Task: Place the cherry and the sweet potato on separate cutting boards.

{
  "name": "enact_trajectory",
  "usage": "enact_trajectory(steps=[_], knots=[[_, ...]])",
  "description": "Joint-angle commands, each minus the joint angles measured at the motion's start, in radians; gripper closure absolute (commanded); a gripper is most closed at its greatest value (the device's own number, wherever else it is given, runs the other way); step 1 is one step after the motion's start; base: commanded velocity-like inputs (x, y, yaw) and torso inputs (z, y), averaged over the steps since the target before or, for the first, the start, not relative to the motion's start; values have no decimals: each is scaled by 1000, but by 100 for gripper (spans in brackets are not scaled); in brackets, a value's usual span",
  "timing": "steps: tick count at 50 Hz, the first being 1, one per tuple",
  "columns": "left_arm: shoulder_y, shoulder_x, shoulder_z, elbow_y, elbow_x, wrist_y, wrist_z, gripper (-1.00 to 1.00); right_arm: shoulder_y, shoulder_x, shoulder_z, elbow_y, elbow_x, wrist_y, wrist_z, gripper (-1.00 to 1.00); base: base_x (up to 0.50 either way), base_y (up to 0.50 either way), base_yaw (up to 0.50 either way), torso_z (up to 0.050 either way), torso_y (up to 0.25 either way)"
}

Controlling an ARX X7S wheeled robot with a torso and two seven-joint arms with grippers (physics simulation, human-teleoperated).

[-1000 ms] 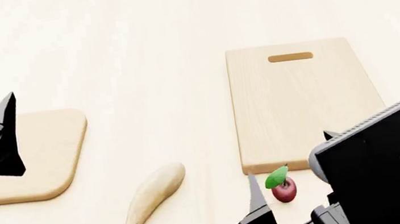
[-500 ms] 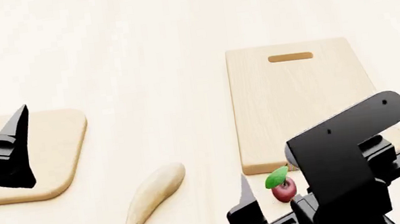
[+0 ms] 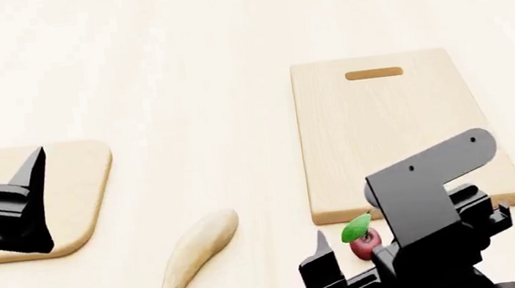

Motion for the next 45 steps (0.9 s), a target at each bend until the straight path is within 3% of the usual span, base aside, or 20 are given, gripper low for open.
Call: enact_trajectory(steps=[1, 41, 42, 45], knots=[[23, 1, -7, -8, 5, 44, 1, -100, 8, -23, -47, 103, -76, -59, -45, -100, 0, 0, 0, 0, 0], [36, -4, 6, -18, -12, 60, -15, -100, 41, -78, -101, 282, -120, -131, -107, -100, 0, 0, 0, 0, 0], [37, -7, 3, -16, -15, 58, -13, -100, 40, -77, -97, 274, -118, -131, -103, 100, 0, 0, 0, 0, 0], [40, -7, 6, -23, -12, 68, -14, -100, 38, -71, -82, 245, -101, -123, -92, 100, 0, 0, 0, 0, 3]])
